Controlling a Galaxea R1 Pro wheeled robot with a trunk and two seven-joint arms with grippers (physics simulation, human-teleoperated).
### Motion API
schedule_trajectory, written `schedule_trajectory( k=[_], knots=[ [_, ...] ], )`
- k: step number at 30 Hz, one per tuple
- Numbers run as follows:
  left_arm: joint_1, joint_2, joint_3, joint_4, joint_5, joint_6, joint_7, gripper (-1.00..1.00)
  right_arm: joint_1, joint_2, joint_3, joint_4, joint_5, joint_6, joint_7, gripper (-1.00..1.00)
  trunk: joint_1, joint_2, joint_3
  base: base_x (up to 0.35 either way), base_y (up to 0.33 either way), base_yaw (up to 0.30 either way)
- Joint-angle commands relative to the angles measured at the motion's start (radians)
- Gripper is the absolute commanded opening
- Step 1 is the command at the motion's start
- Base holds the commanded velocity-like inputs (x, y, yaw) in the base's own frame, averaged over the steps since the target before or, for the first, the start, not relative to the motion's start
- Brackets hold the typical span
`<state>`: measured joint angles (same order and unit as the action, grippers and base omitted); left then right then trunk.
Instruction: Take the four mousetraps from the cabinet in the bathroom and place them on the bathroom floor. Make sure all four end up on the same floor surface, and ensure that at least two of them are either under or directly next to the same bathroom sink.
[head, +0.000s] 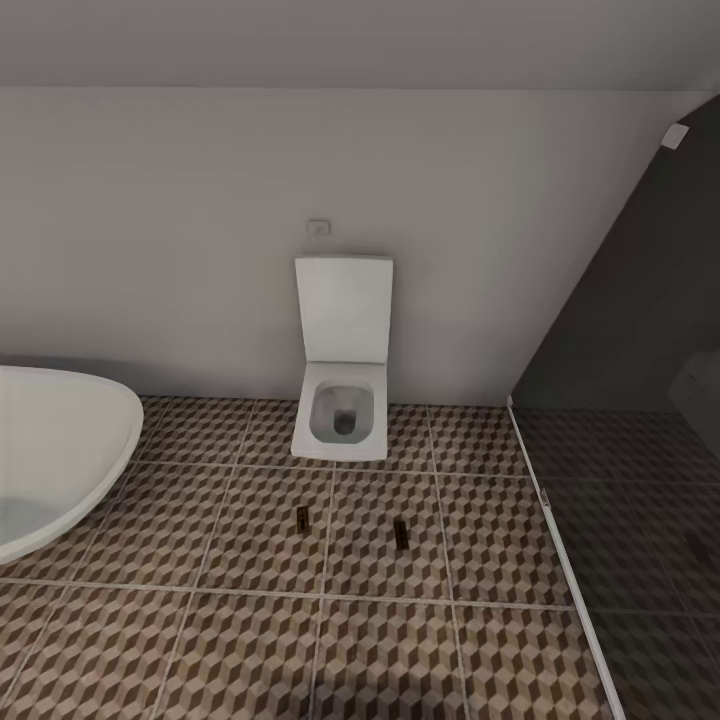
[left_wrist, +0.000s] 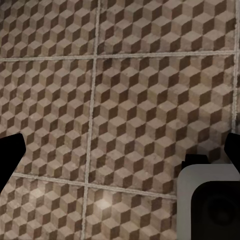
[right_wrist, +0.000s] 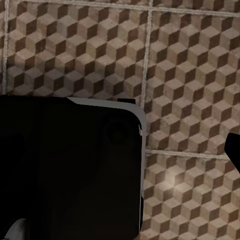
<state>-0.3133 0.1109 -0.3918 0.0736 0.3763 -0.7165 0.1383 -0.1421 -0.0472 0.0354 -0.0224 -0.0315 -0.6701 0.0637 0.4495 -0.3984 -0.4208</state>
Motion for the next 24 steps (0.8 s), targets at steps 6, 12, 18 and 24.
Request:
schedule_trajectory(
  k=[6, 12, 18, 24],
  knots=[
    [-0.001, -0.001, -0.009, 0.003, 0.003, -0.004, 0.004, 1.0, -0.001, 0.0, 0.003, 0.001, -0.004, -0.003, 0.004, 1.0, 0.0, -0.002, -0.001, 0.0, 0.0, 0.0],
    [-0.001, -0.001, -0.009, 0.003, 0.003, -0.004, 0.004, 1.0, -0.001, 0.0, 0.003, 0.001, -0.004, -0.003, 0.004, 1.0, 0.0, -0.002, -0.001, 0.0, 0.0, 0.0],
    [-0.001, -0.001, -0.009, 0.003, 0.003, -0.004, 0.004, 1.0, -0.001, 0.0, 0.003, 0.001, -0.004, -0.003, 0.004, 1.0, 0.0, -0.002, -0.001, 0.0, 0.0, 0.0],
    [-0.001, -0.001, -0.009, 0.003, 0.003, -0.004, 0.004, 1.0, -0.001, 0.0, 0.003, 0.001, -0.004, -0.003, 0.004, 1.0, 0.0, -0.002, -0.001, 0.0, 0.0, 0.0]
  ],
)
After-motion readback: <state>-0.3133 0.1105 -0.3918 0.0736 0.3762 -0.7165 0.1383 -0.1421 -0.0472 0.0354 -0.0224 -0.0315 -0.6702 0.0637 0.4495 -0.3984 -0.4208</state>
